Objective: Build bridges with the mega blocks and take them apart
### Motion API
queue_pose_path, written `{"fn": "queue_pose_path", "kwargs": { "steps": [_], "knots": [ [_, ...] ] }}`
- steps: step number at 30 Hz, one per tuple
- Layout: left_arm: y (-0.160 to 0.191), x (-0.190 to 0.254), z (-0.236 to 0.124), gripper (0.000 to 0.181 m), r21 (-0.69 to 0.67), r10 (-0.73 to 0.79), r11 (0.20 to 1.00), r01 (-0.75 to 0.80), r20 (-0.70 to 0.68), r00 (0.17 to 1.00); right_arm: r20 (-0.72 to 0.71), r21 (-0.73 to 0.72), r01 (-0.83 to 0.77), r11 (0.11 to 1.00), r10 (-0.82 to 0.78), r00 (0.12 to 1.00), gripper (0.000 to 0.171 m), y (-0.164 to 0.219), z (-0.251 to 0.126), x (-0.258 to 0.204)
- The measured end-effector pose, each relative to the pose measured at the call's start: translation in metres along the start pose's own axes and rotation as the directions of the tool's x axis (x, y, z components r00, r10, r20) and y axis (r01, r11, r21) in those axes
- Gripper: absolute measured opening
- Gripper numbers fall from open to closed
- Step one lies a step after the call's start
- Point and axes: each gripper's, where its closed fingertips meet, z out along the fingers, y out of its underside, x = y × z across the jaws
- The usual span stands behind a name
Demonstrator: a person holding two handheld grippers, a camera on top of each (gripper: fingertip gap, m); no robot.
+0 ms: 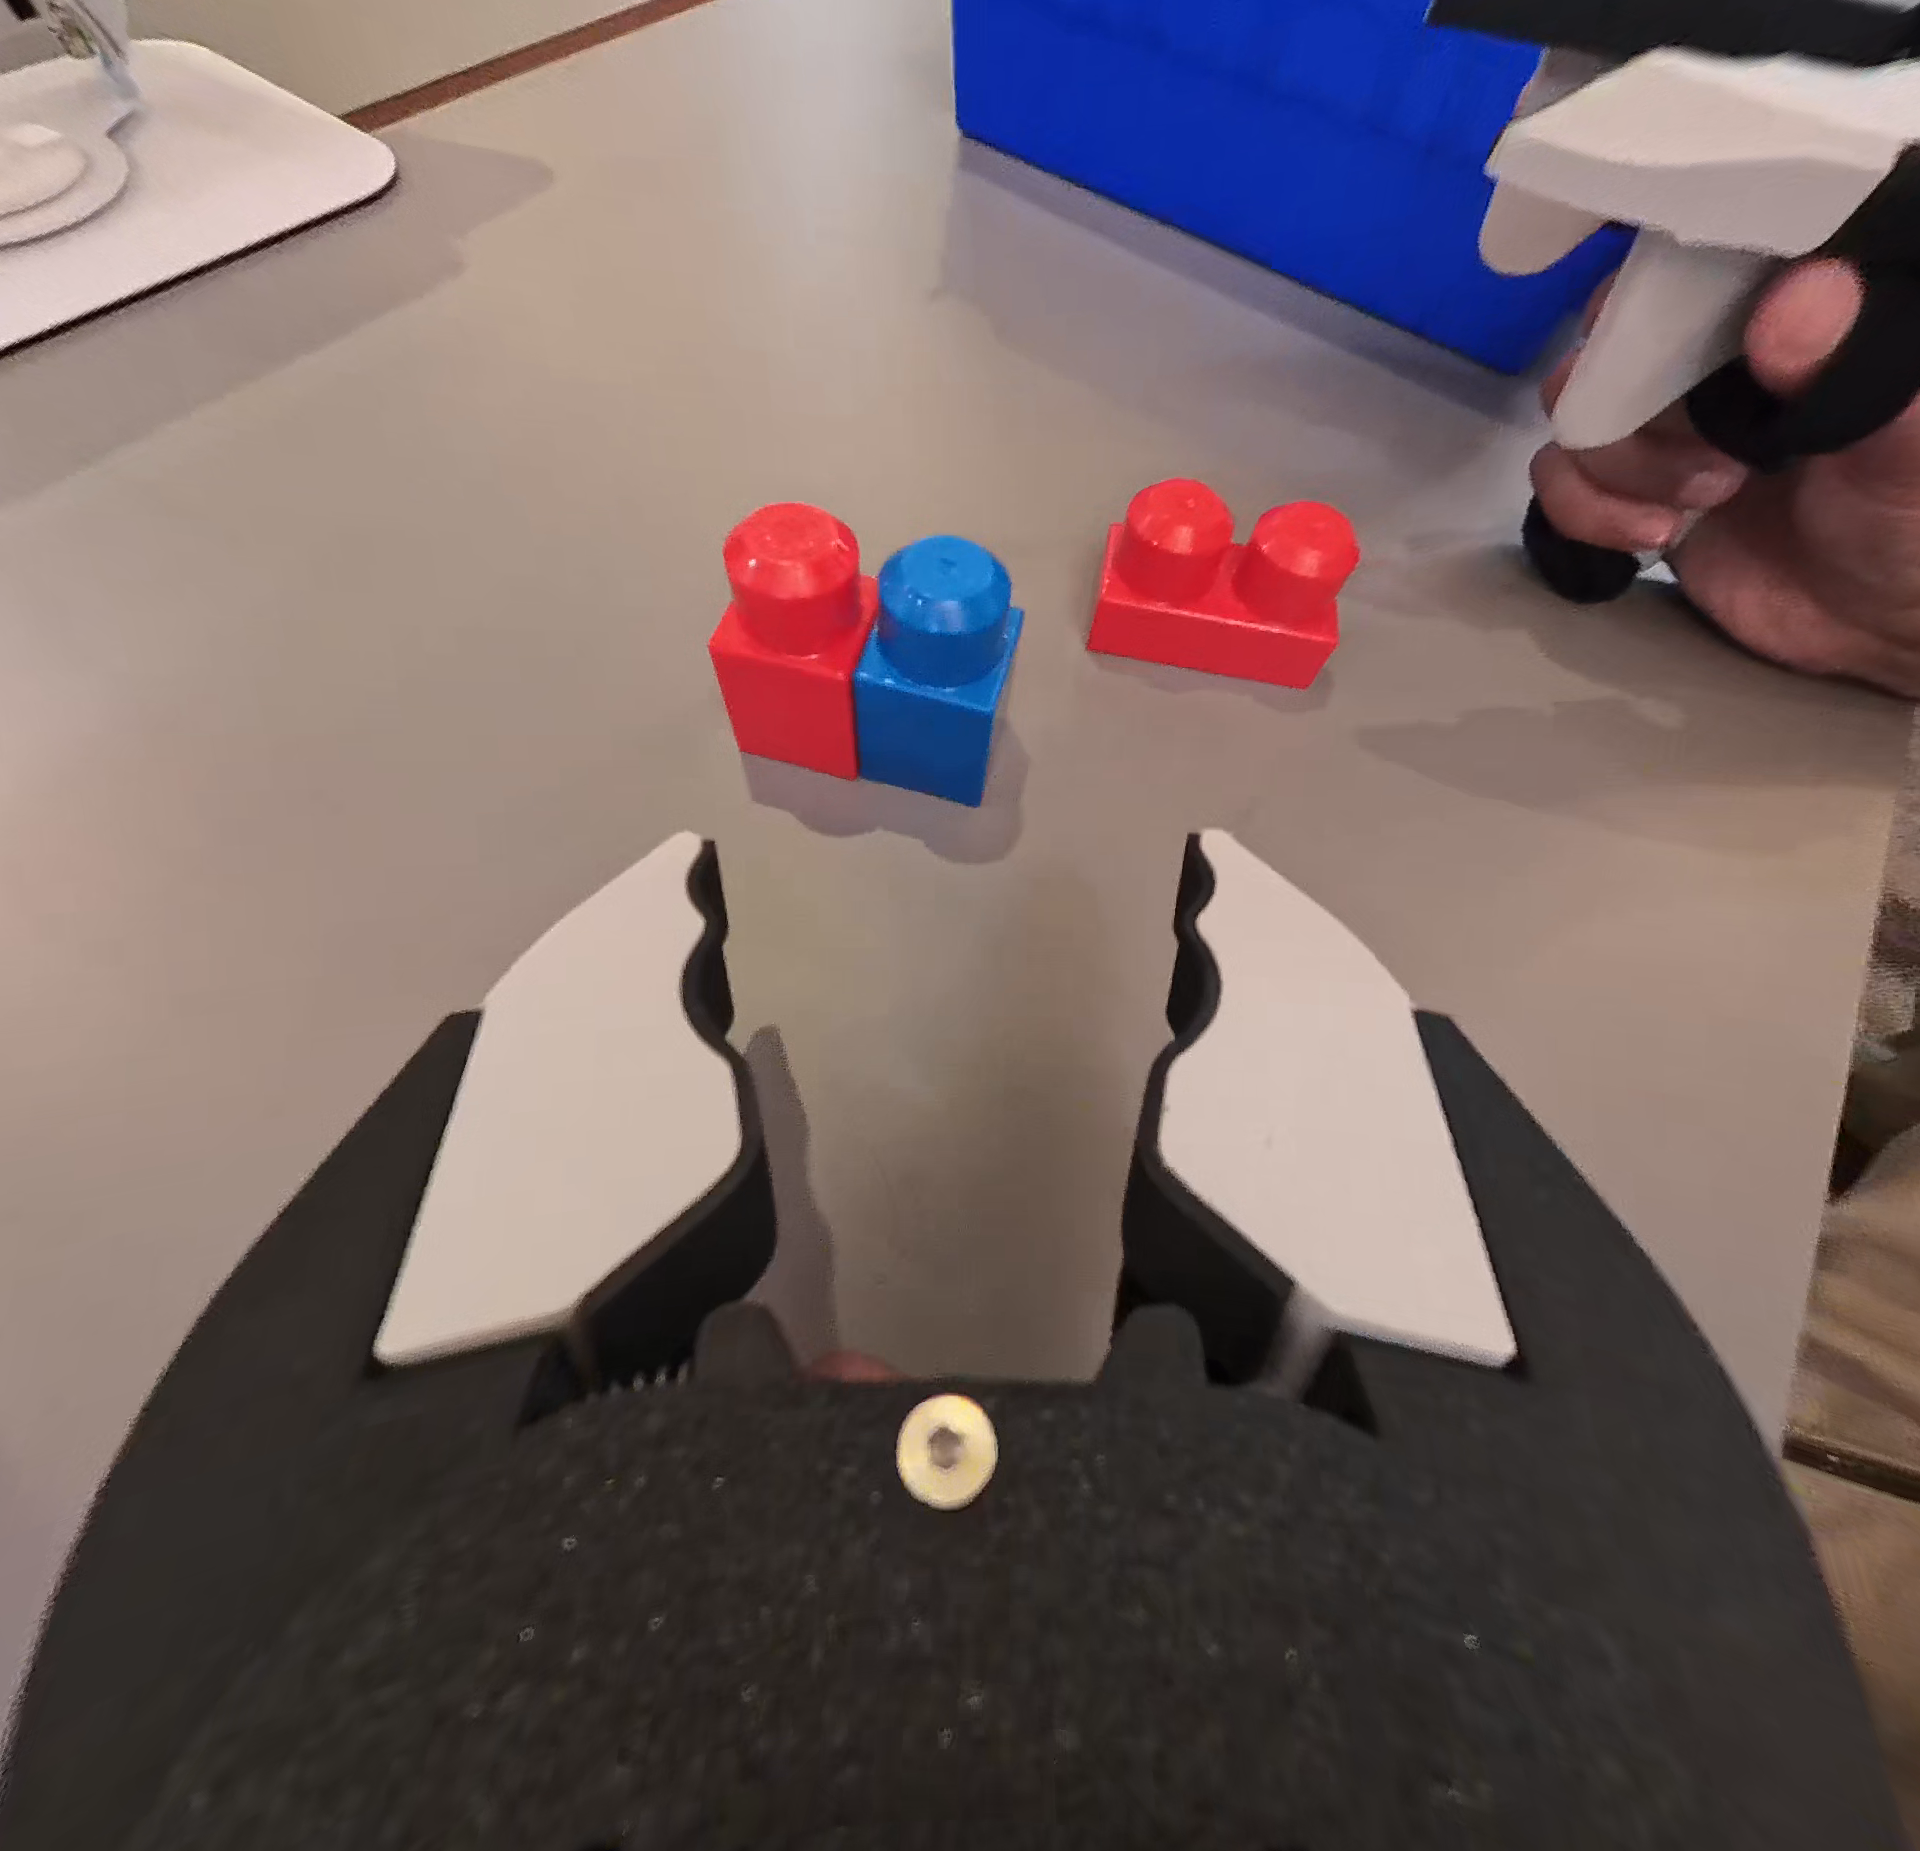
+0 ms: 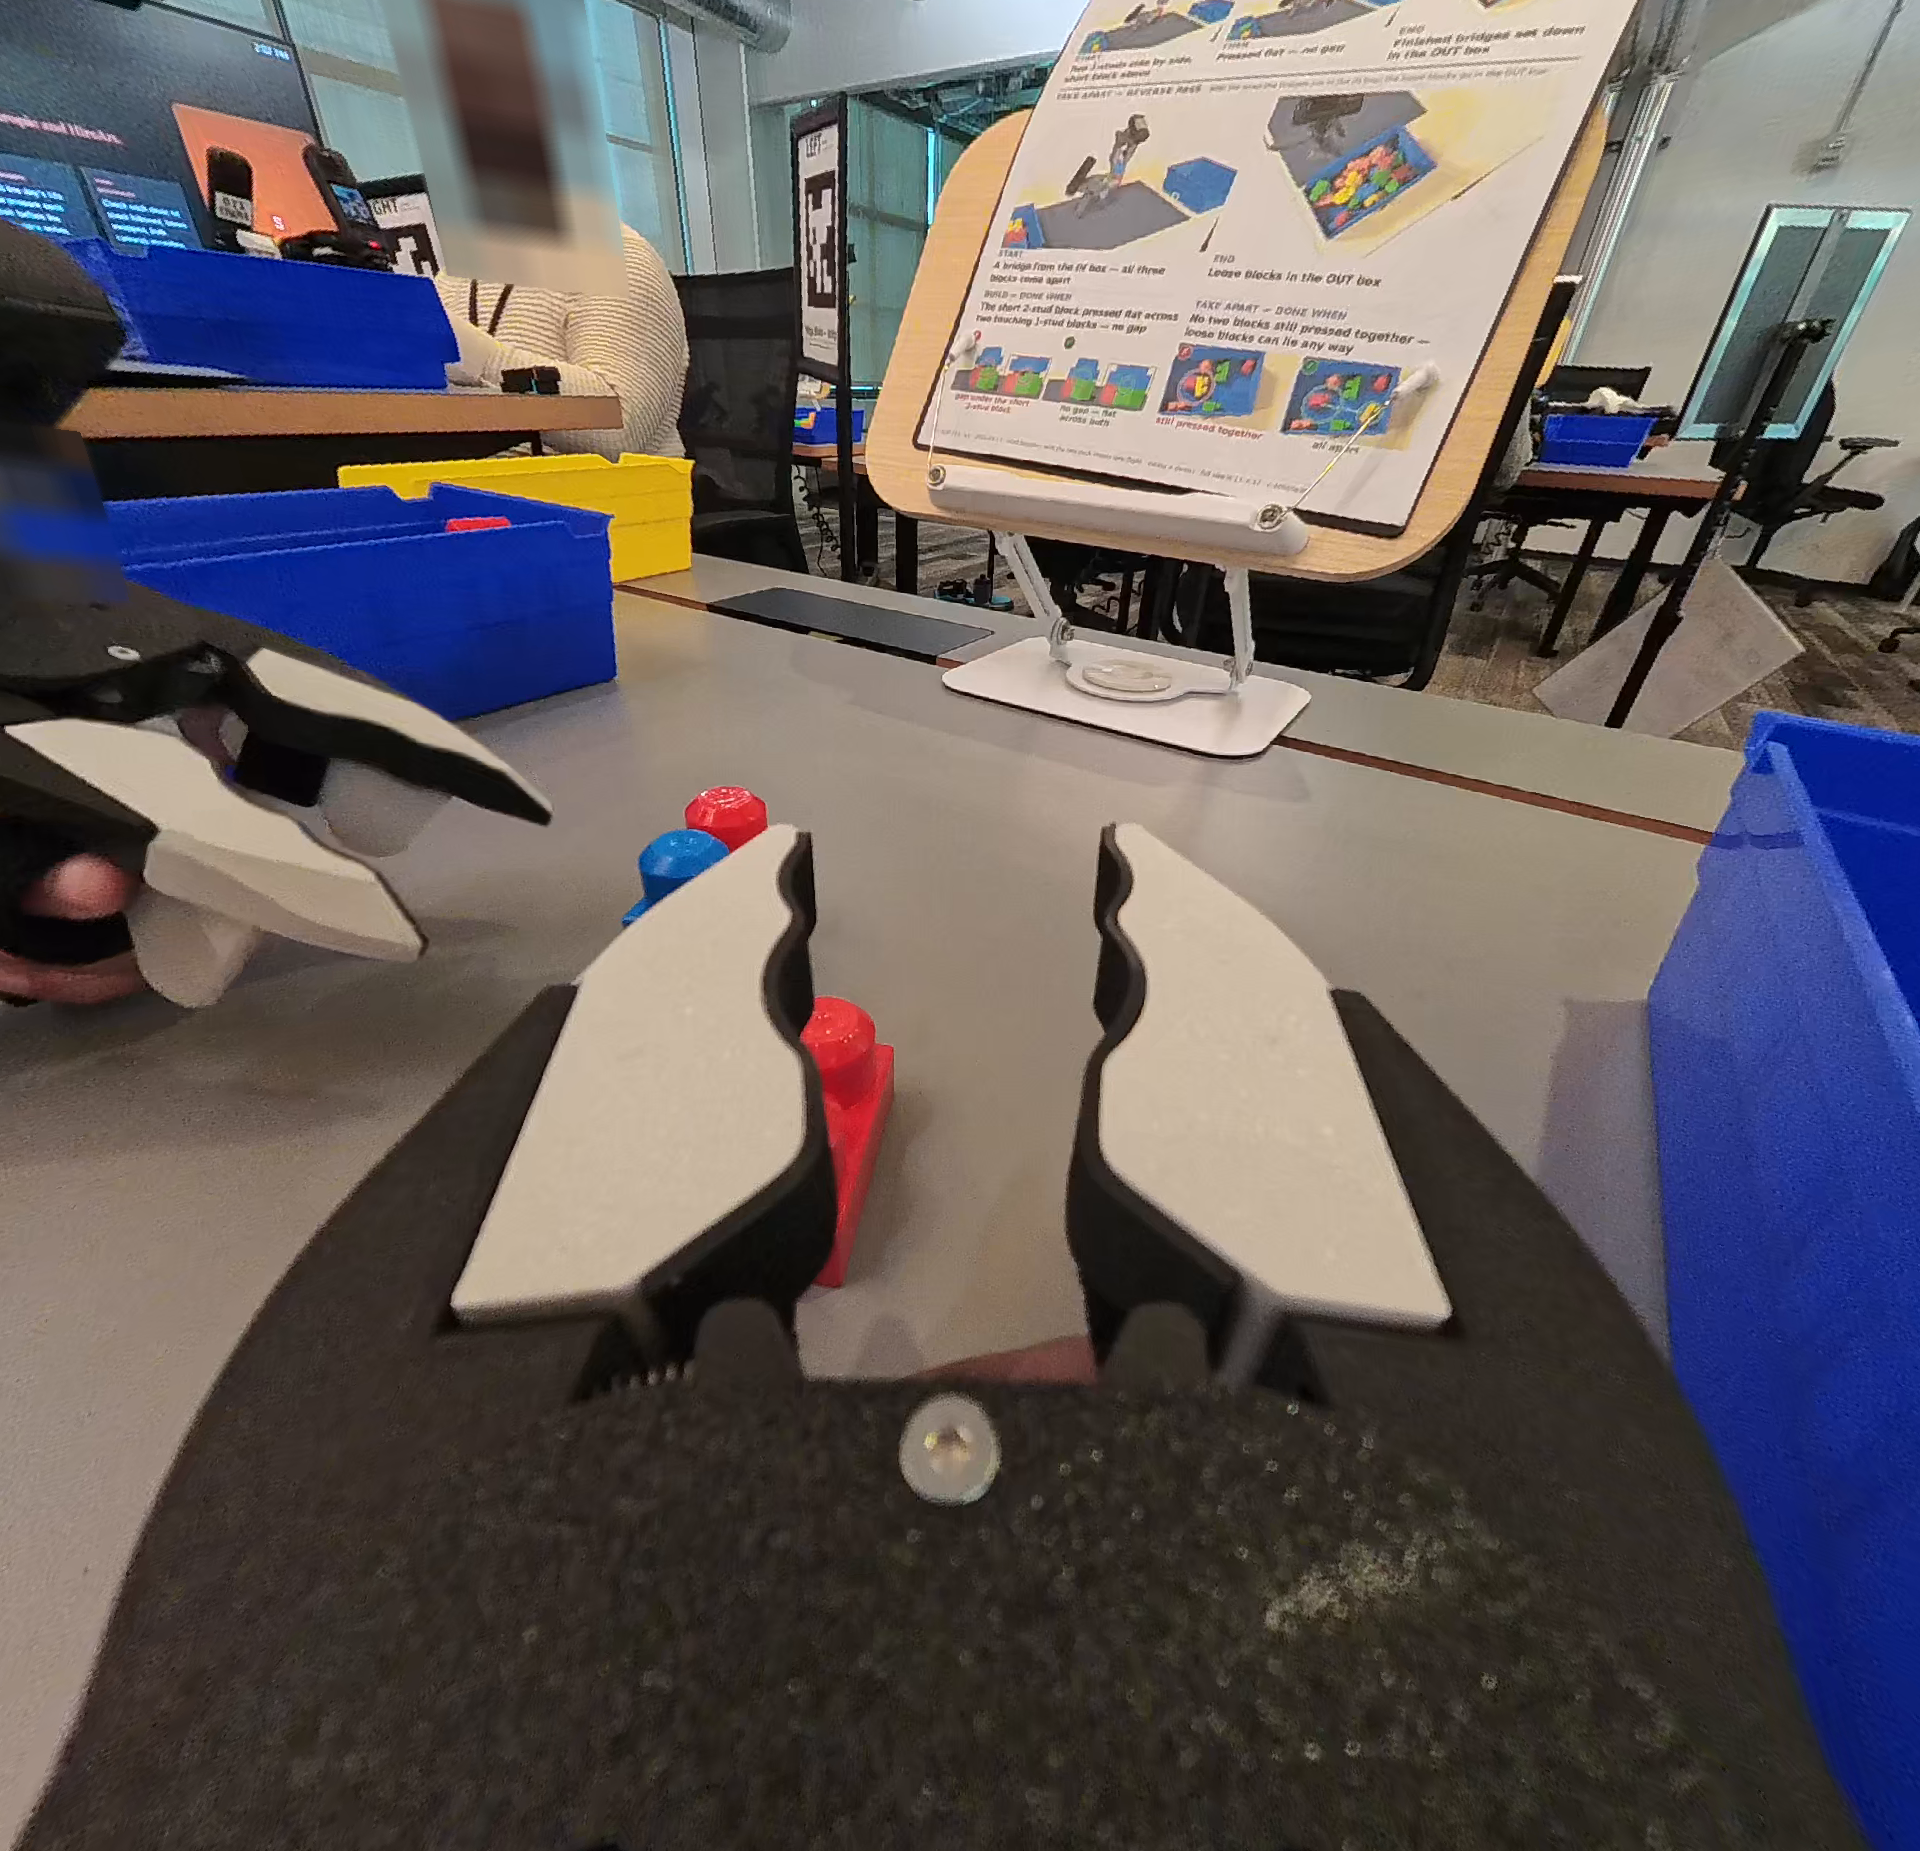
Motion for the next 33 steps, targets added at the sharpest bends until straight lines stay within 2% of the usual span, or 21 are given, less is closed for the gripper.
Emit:
{"fn": "queue_pose_path", "kwargs": {
  "steps": [2,26,33],
  "knots": [
    [-0.001,-0.003,0.001,0.083,0.002,0.017,1.0,-0.017,0.03,0.999,0.0,0.0,-0.001,1.0,0.001,1.0,0.052,0.0,0.0,0.0],
    [0.004,0.001,0.002,0.083,-0.017,0.023,1.0,-0.022,0.016,1.0,-0.001,-0.004,-0.002,1.0,0.002,1.0,0.051,0.001,0.0,0.0],
    [0.01,-0.012,0.009,0.101,-0.083,0.043,0.996,-0.034,0.105,0.994,0.0,-0.004,-0.002,1.0,0.002,1.0,0.051,0.001,0.0,0.0]
  ]
}}
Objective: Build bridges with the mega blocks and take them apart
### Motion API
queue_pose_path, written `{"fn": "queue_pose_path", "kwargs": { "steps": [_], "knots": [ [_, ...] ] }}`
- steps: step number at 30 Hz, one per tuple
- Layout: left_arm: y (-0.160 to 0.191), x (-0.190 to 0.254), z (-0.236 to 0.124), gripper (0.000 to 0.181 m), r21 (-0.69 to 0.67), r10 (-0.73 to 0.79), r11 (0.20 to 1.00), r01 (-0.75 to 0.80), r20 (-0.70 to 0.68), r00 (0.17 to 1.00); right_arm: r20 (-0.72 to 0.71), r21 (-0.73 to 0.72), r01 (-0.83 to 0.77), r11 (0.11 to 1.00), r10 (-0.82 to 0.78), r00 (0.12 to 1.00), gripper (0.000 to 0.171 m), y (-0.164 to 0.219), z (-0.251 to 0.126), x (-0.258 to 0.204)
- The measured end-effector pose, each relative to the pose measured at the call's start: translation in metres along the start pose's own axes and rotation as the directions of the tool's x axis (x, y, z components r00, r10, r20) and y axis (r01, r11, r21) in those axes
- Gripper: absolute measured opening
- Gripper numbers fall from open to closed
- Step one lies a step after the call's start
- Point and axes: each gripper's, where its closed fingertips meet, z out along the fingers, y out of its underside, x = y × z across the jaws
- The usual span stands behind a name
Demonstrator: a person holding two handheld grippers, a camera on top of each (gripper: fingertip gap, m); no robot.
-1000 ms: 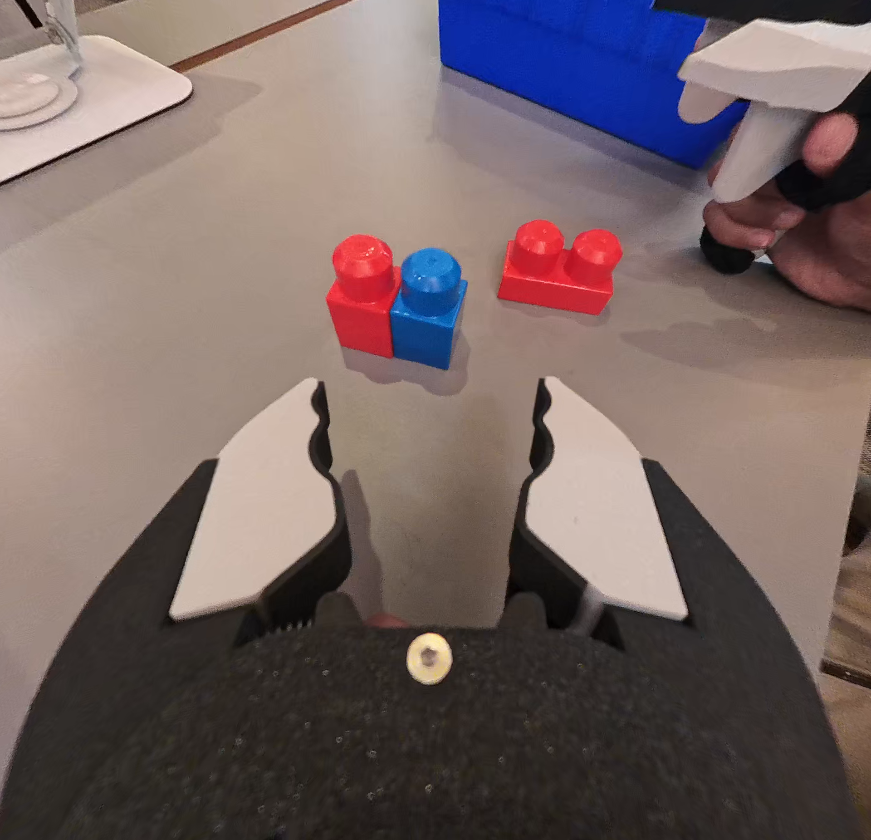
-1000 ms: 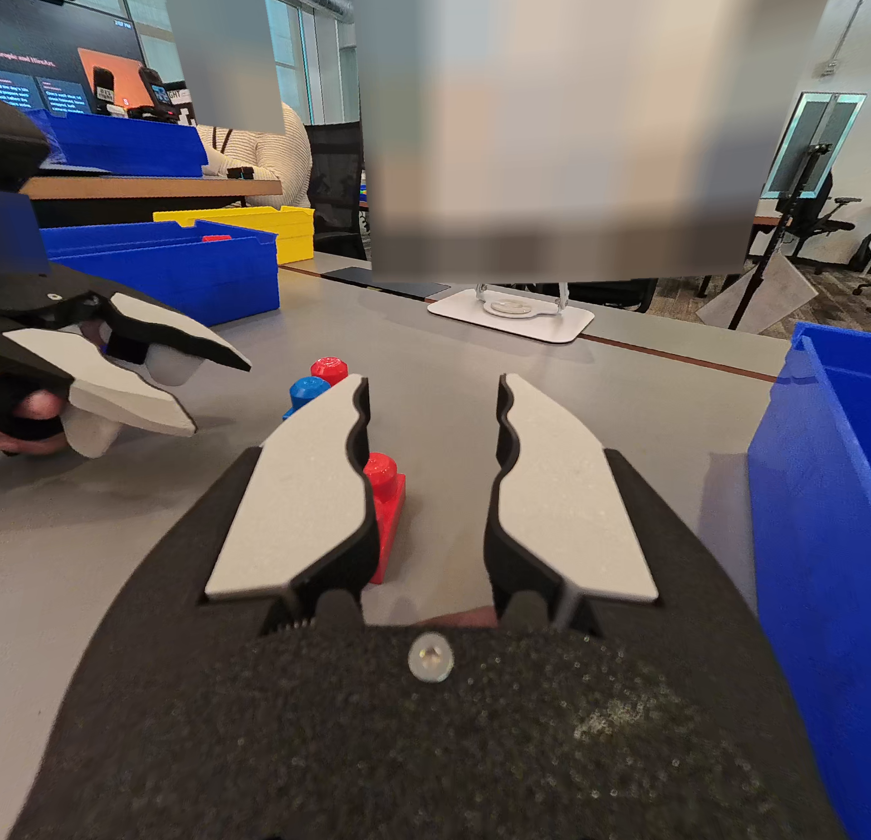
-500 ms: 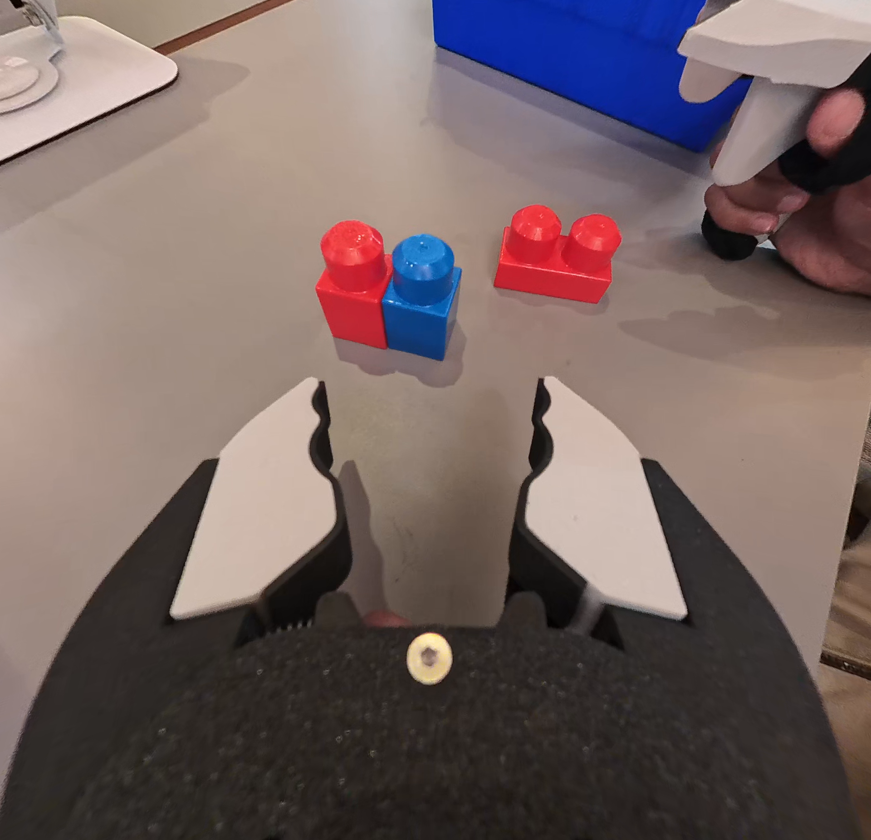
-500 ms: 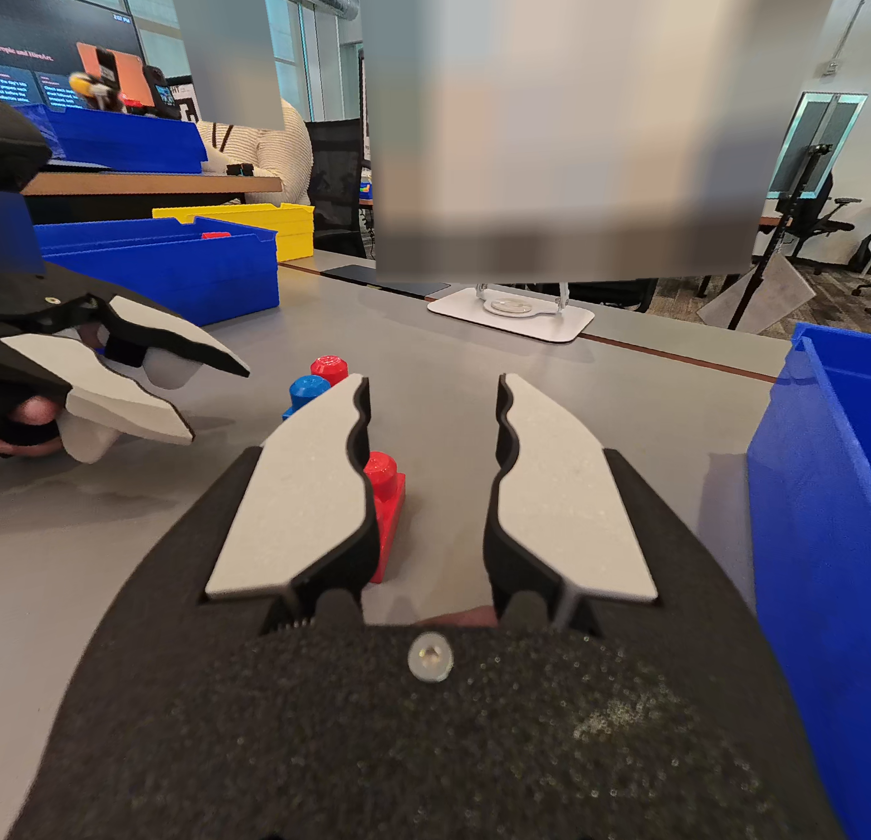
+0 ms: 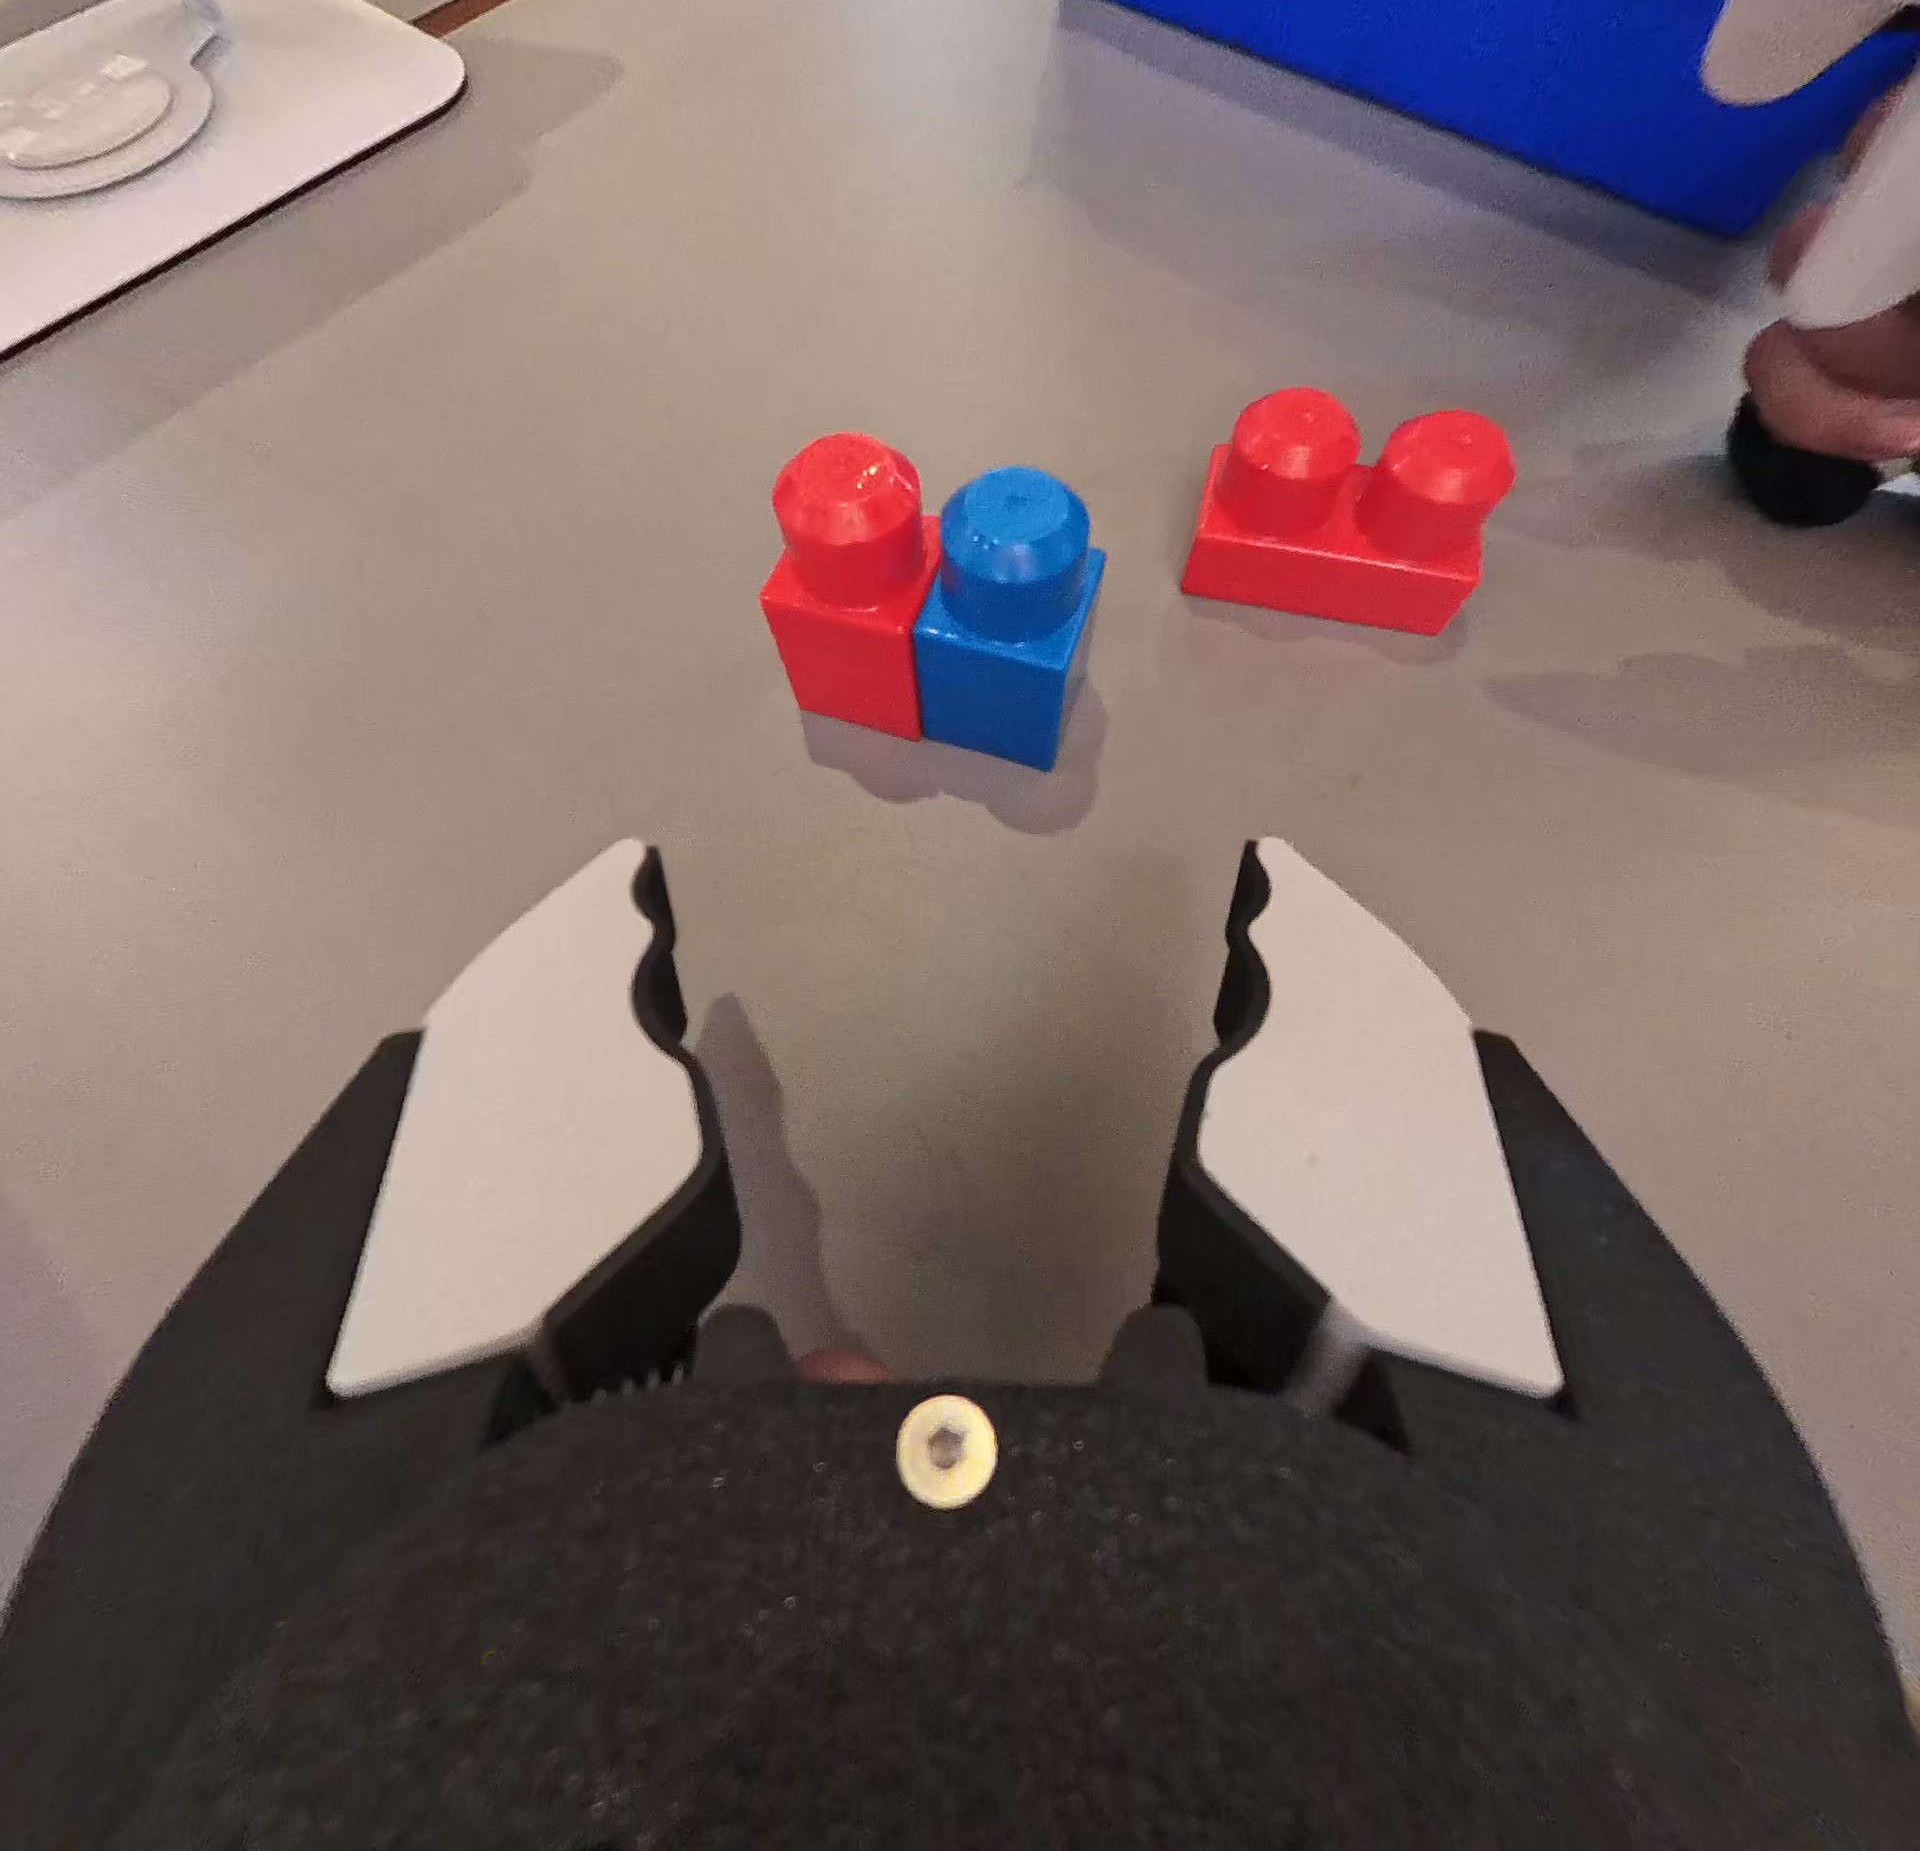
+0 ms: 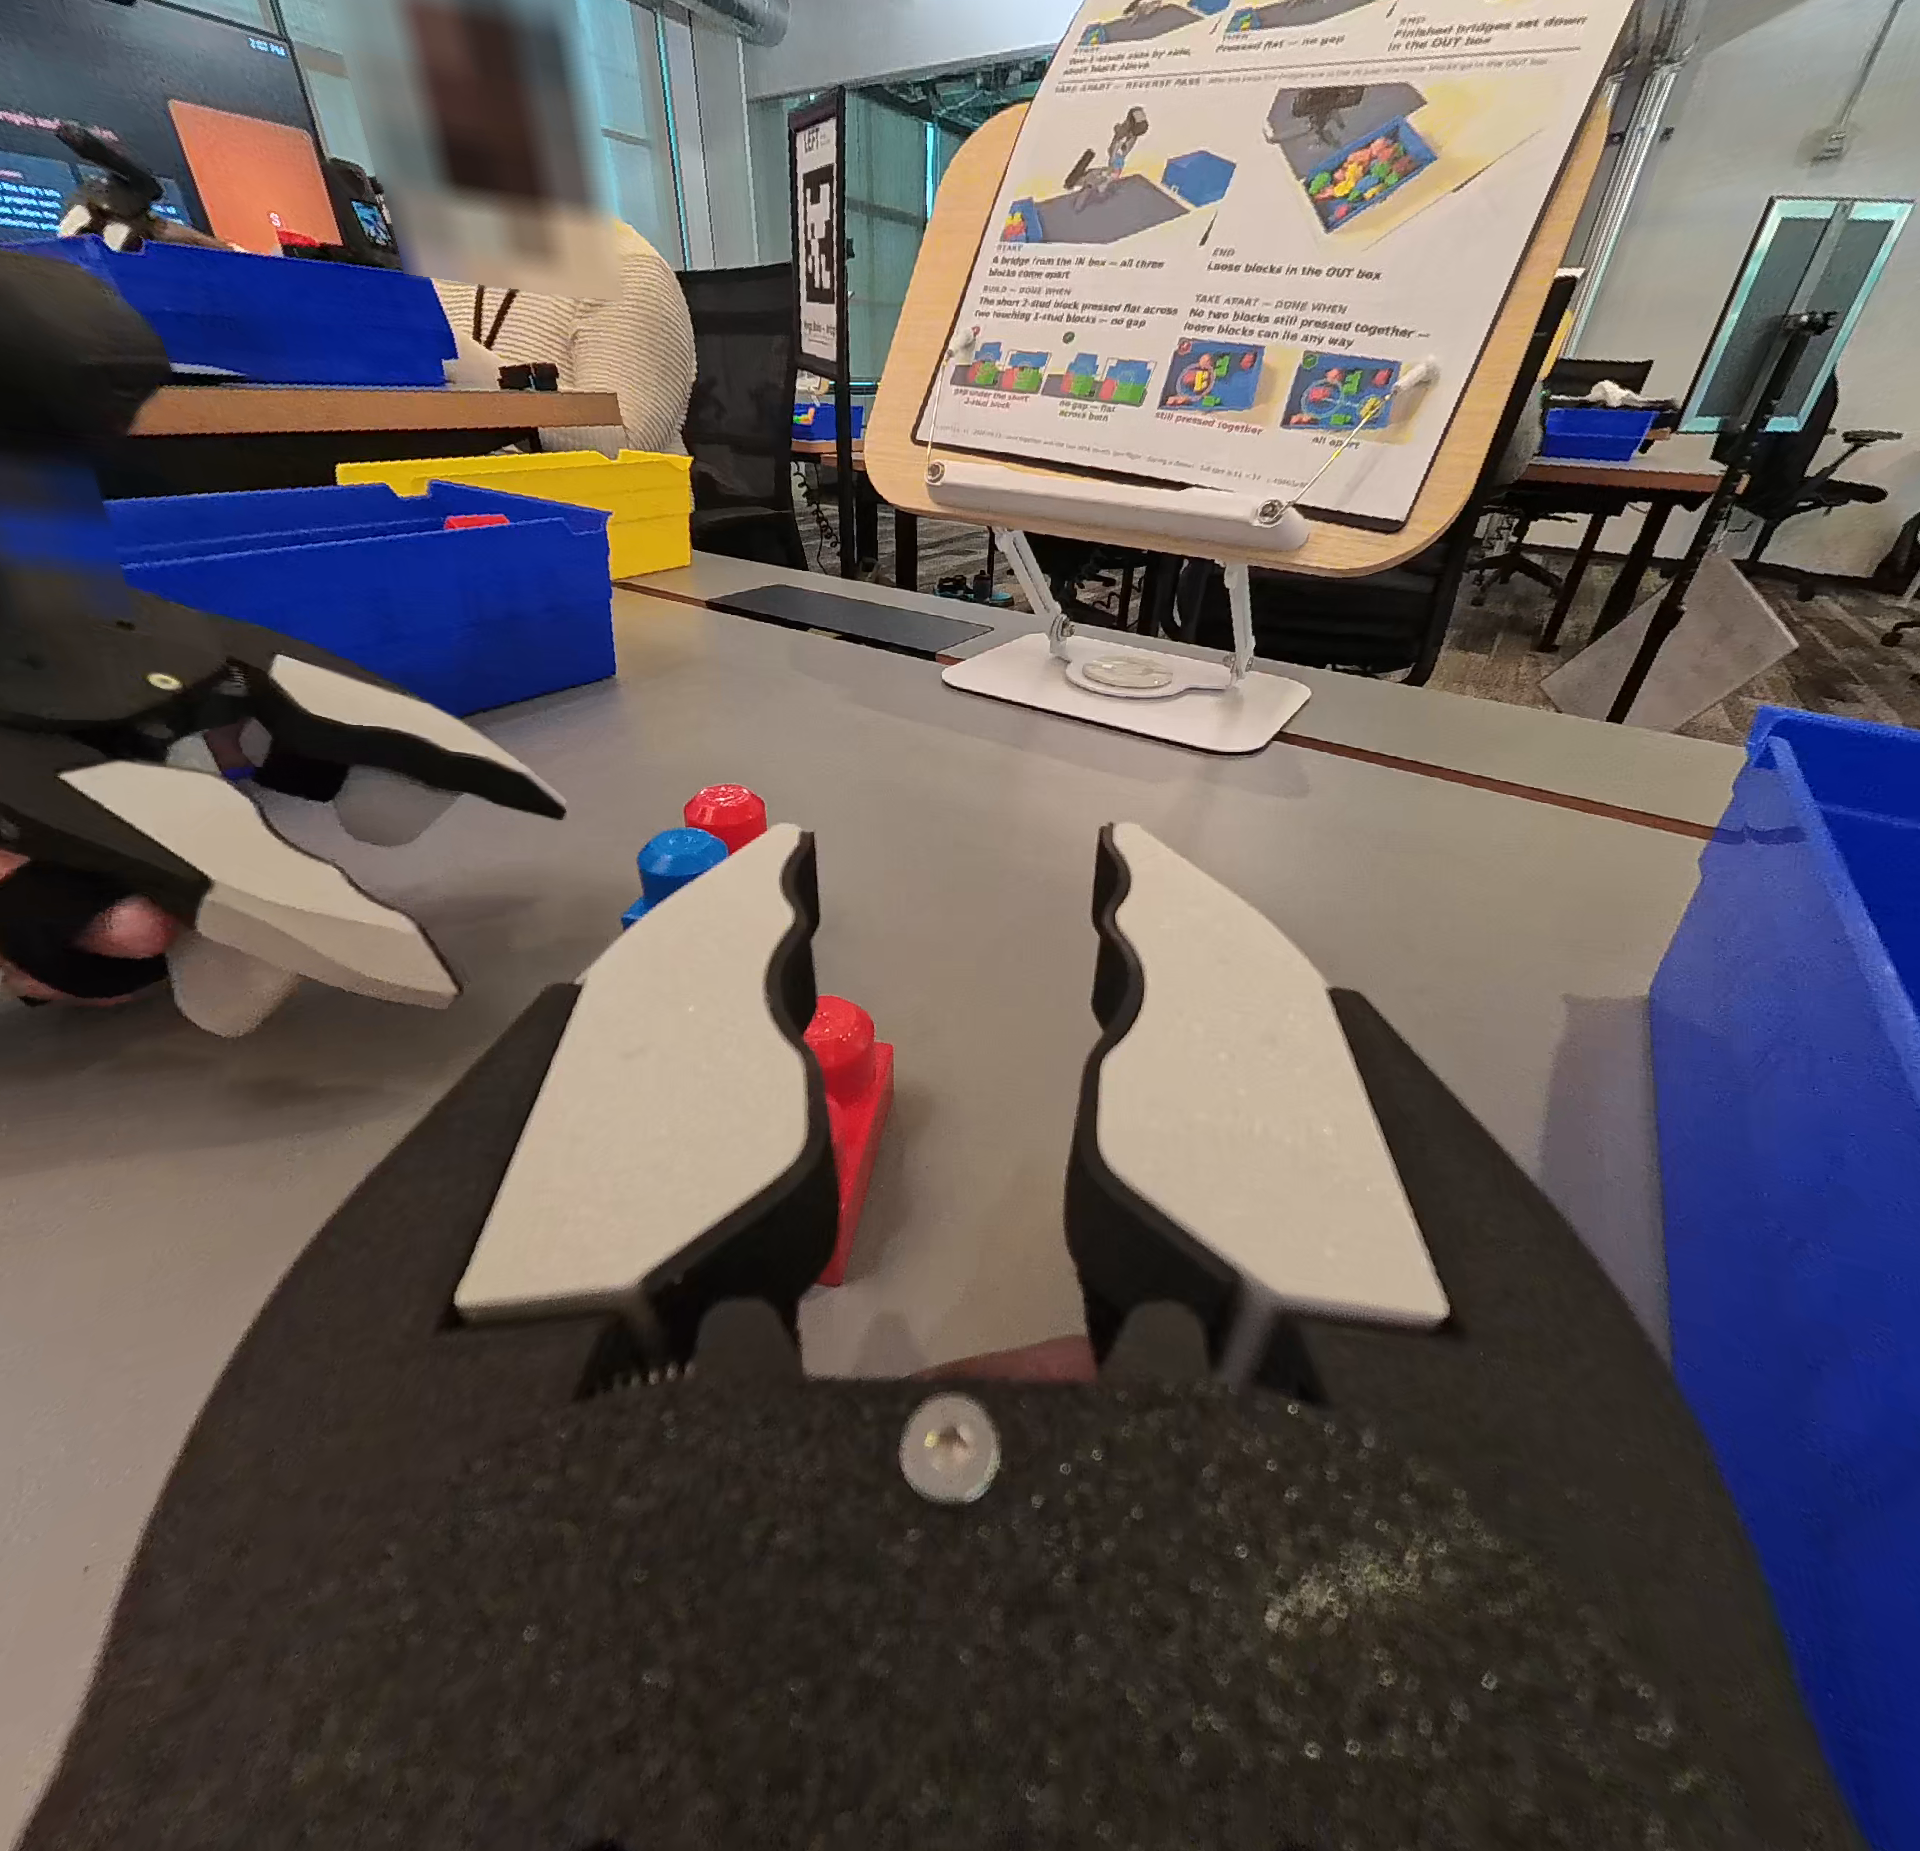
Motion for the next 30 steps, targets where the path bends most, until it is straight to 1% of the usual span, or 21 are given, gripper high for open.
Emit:
{"fn": "queue_pose_path", "kwargs": {
  "steps": [1,7,11,15,17,18,21,25,30],
  "knots": [
    [-0.001,-0.001,0.005,0.104,-0.013,0.003,1.0,-0.003,0.015,1.0,0.0,0.0,0.0,1.0,0.0,1.0,0.051,0.0,0.0,0.0],
    [-0.016,0.002,0.046,0.118,-0.081,0.048,0.996,-0.049,-0.01,0.999,0.003,0.003,-0.002,1.0,0.002,1.0,0.05,0.0,-0.001,0.0],
    [-0.016,-0.001,0.066,0.122,-0.146,0.099,0.984,-0.101,-0.021,0.995,0.005,0.004,-0.007,1.0,0.006,1.0,0.05,0.0,-0.001,0.0],
    [-0.014,-0.002,0.069,0.119,-0.166,0.11,0.979,-0.121,-0.078,0.991,0.007,0.003,-0.011,1.0,0.011,1.0,0.05,0.0,0.0,0.0],
    [-0.012,0.005,0.07,0.116,-0.17,0.139,0.971,-0.166,-0.161,0.977,0.008,0.002,-0.012,1.0,0.012,1.0,0.05,0.0,0.0,0.0],
    [-0.012,0.005,0.07,0.116,-0.165,0.162,0.967,-0.192,-0.179,0.97,0.008,0.001,-0.012,1.0,0.012,1.0,0.05,0.0,0.0,0.0],
    [-0.012,-0.001,0.073,0.119,-0.169,0.198,0.958,-0.233,-0.204,0.959,0.008,0.001,-0.013,1.0,0.013,1.0,0.05,0.0,0.0,0.0],
    [-0.015,-0.003,0.075,0.12,-0.157,0.176,0.963,-0.219,-0.249,0.952,0.007,0.0,-0.014,1.0,0.014,1.0,0.05,0.0,0.0,0.001],
    [-0.012,-0.002,0.078,0.113,-0.186,0.17,0.957,-0.221,-0.255,0.952,0.008,-0.004,-0.014,1.0,0.014,1.0,0.049,0.001,0.0,0.001]
  ]
}}
